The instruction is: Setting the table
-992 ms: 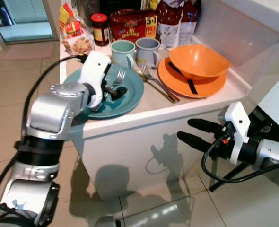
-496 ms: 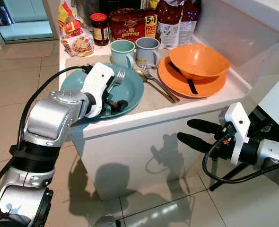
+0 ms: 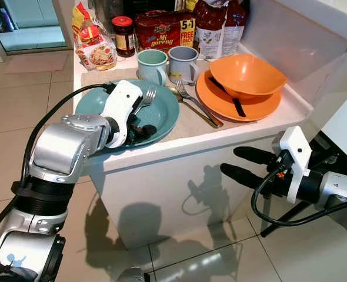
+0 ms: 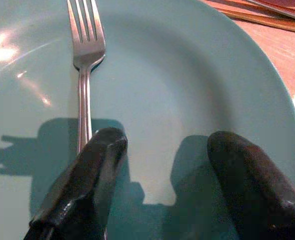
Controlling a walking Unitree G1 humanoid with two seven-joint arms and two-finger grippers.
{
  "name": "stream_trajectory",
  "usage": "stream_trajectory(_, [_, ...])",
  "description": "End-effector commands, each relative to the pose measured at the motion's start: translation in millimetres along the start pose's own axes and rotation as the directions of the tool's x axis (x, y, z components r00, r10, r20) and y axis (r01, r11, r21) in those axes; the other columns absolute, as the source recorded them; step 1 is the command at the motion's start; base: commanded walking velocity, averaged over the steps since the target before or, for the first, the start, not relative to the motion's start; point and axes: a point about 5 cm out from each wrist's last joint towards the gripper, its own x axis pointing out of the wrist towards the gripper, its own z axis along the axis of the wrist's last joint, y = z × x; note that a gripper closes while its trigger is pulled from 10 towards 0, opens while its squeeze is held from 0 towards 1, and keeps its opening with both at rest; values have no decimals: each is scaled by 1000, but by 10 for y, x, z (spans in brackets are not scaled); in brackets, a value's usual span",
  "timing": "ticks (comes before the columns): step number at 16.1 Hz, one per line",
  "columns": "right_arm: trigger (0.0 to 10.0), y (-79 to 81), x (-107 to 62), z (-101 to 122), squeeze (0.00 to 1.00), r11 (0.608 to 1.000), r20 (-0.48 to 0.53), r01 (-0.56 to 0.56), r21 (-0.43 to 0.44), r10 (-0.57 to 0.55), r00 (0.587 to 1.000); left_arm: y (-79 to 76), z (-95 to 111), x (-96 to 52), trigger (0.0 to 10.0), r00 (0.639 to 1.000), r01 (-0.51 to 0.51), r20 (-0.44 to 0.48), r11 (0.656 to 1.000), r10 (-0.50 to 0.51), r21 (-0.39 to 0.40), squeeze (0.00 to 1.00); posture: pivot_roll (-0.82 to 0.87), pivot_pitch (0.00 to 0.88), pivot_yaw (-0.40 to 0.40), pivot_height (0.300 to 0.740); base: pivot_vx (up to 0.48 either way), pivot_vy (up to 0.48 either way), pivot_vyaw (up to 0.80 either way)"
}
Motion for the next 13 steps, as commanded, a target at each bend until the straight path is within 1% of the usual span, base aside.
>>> stream_trajectory(1, [10000, -26, -2, 30, 0, 1000, 7, 11, 1, -11, 1000, -15, -61, -4, 0, 999, 19, -34, 1000, -19, 6, 0, 79, 41, -20, 740, 0, 0, 0])
stream_trajectory(13, [10000, -50, 31, 38, 0, 1000, 9, 22, -8, -22, 1000, 28, -20, -13, 0, 1000, -5, -10, 1000, 5, -3, 0, 87, 33, -25, 740, 0, 0, 0])
